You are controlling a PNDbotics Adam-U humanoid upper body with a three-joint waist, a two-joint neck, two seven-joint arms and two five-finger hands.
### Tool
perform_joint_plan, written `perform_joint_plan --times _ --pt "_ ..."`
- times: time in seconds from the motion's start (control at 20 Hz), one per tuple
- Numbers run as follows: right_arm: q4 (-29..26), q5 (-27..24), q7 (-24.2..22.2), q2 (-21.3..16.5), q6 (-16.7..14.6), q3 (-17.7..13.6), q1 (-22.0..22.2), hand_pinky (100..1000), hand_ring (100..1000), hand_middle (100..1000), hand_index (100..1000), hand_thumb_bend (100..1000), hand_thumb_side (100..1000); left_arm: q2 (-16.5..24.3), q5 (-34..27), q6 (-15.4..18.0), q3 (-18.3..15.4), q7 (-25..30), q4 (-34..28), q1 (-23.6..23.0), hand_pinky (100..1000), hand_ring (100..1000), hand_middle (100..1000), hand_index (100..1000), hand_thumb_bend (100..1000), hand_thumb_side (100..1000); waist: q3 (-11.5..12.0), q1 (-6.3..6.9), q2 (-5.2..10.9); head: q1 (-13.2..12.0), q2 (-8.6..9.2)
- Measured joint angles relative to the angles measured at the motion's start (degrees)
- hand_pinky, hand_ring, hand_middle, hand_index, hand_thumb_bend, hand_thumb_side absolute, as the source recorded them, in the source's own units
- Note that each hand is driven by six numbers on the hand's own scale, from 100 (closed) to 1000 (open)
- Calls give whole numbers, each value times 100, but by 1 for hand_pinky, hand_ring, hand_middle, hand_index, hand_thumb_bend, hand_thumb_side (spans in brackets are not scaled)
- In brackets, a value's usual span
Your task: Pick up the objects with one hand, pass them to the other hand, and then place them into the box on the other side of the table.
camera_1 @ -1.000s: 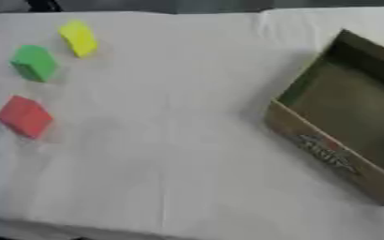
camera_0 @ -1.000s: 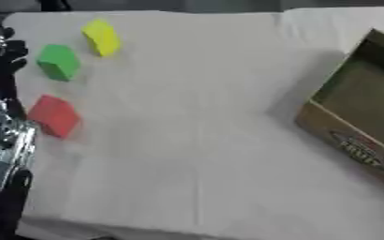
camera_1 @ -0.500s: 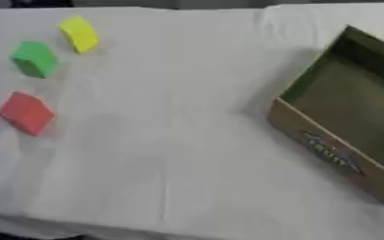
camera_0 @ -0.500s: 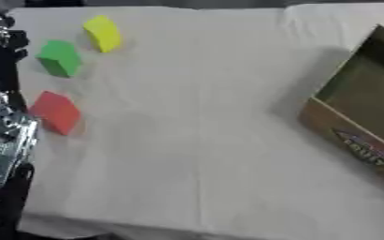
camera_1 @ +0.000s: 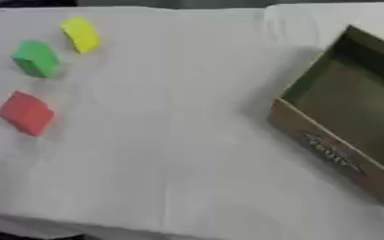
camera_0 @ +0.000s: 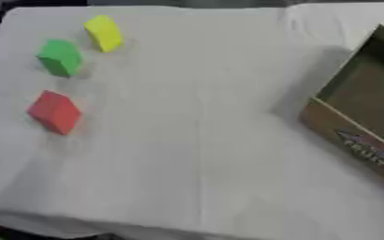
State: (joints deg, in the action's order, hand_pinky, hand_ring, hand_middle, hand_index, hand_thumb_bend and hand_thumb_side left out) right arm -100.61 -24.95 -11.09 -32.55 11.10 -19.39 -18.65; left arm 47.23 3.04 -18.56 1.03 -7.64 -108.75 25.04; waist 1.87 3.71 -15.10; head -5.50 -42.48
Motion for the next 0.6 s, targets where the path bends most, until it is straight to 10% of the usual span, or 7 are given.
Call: perform_joint_plan --times 0.6 --pt "9 57 -42 -44 -11 23 10 1000 840 1000 960 100 770 1384 956 -177 265 3727 -60 358 878 847 776 853 478 605 0 41 0 4 36"
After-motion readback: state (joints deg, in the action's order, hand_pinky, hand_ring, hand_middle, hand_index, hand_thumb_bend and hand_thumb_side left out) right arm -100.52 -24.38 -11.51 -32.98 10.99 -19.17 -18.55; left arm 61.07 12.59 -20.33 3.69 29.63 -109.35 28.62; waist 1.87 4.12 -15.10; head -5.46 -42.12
